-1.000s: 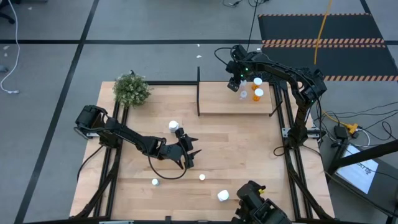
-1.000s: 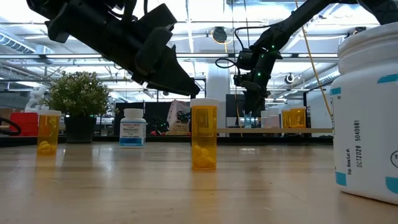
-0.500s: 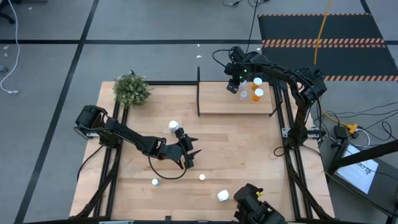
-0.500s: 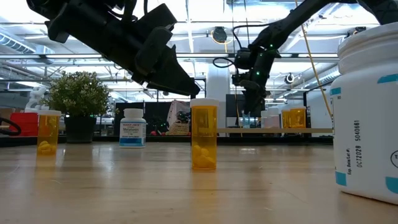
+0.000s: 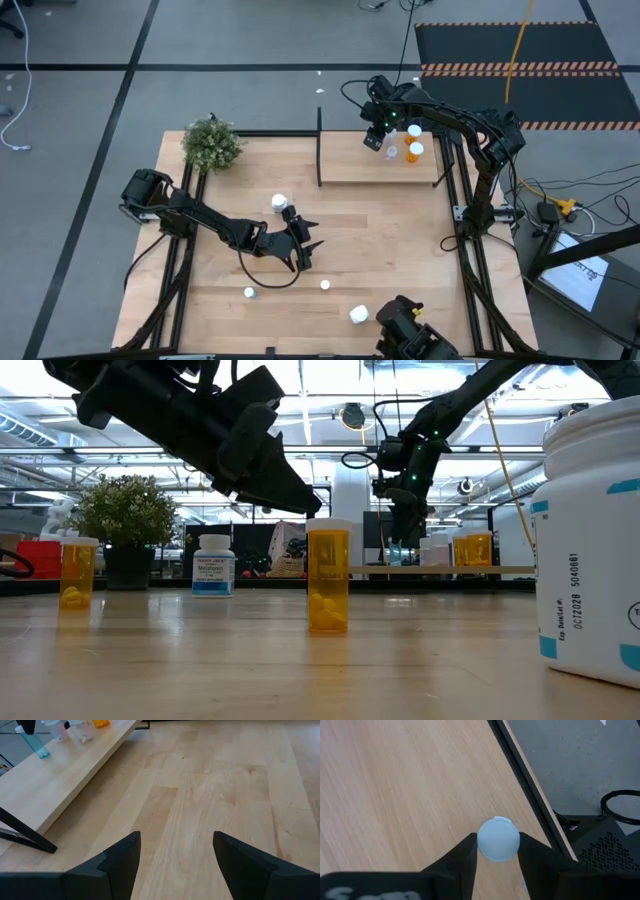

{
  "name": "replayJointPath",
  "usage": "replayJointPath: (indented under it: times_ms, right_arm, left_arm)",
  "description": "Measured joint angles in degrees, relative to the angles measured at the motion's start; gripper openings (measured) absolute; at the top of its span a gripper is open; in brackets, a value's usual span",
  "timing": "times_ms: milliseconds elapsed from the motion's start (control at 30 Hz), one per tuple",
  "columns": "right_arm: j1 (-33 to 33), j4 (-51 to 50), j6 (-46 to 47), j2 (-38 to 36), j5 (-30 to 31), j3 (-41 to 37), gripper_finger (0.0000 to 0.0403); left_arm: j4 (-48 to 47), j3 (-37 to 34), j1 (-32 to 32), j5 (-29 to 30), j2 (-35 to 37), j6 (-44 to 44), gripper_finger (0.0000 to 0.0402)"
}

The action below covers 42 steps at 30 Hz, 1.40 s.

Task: Pick and place medicine bottles onto shelf by color
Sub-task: Put the right blue pill bottle on the shelf, then put the blue pill bottle on the shelf aligned with the other blue pill bottle

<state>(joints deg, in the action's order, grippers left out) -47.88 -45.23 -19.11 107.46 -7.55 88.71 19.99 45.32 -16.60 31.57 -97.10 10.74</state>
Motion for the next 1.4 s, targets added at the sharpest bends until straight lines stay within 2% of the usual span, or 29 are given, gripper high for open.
replayJointPath:
  times_ms: [400,567,833,1100,1300,1400]
  right_arm:
    - [0.0,-0.4,0.46,-0.17,0.04,0.0,0.0216]
    - [0.0,-0.48,1.43,-1.85,0.31,0.0,0.0238]
    - [0.68,-2.79,3.29,-8.67,0.56,0.0,0.0243]
    - [4.87,-9.21,8.36,-16.74,0.56,-0.34,0.0243]
    - [11.79,-7.69,13.09,-26.48,0.53,-7.58,0.0242]
    - [16.32,-5.21,17.02,-32.22,3.17,-13.01,0.0242]
  left_arm:
    - [0.0,-0.02,0.0,0.0,0.0,0.0,0.025]
    - [0.0,0.0,0.01,0.0,0.0,0.14,0.025]
    - [0.02,-0.01,-0.1,0.0,0.0,0.98,0.025]
    - [-0.34,-0.02,-1.17,-0.16,1.32,1.18,0.025]
    - [-5.71,0.14,-3.48,-0.52,7.83,3.11,0.025]
    - [-9.23,0.15,-5.17,-0.5,10.85,3.39,0.025]
